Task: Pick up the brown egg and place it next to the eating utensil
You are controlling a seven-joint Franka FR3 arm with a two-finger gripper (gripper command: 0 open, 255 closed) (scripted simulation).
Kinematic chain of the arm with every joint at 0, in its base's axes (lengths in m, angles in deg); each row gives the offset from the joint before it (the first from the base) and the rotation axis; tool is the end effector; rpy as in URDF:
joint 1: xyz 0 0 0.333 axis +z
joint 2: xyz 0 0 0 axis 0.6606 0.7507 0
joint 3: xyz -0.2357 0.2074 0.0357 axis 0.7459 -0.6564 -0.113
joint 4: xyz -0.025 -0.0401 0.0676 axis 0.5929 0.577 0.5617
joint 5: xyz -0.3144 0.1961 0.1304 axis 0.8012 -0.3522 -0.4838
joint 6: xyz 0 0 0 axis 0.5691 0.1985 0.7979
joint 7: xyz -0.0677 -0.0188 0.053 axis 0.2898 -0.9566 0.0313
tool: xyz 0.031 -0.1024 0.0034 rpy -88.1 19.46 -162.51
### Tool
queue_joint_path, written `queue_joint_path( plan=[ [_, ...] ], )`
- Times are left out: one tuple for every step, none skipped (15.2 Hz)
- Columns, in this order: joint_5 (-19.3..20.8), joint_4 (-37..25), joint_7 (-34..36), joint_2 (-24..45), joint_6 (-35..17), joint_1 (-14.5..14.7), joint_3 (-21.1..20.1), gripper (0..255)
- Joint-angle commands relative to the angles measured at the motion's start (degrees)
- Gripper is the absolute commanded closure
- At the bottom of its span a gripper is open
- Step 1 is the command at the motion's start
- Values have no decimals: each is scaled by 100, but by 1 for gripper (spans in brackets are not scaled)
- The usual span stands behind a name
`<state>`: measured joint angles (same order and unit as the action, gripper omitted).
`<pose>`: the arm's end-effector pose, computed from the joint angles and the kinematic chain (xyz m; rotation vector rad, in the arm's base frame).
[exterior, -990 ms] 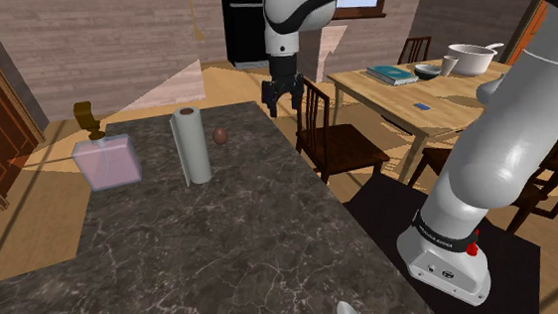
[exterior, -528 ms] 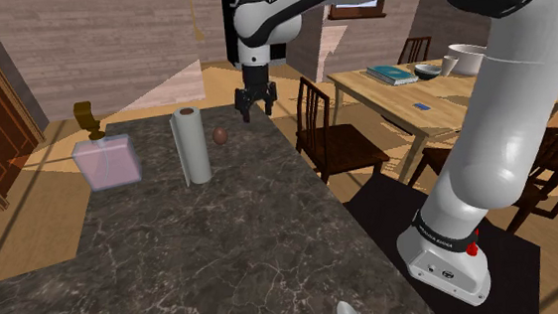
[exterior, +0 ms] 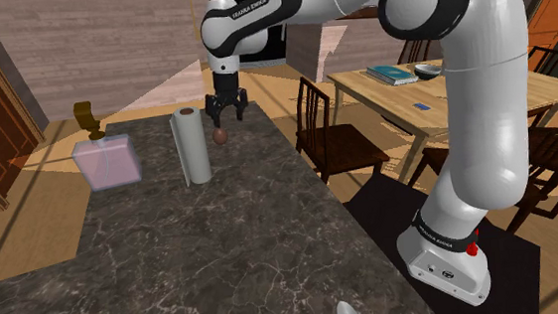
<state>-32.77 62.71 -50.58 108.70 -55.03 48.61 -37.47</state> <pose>0.6589 0.1237 0.3782 -3.0163 -0.0357 0.1440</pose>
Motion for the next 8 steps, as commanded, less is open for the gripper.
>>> queue_joint_path(
  plan=[
    [2,-641,13,508,76,42,-31,0],
    [4,-859,20,668,115,58,-41,0],
    [2,-808,18,684,47,63,-43,0],
    [0,-759,16,702,-20,68,-44,0],
    [-1,-711,14,721,-87,74,-46,0],
    [-3,-662,12,739,-155,79,-48,0],
    [-5,-618,10,761,-220,84,-50,0],
    [-6,-576,9,783,-285,90,-51,0]
  ],
)
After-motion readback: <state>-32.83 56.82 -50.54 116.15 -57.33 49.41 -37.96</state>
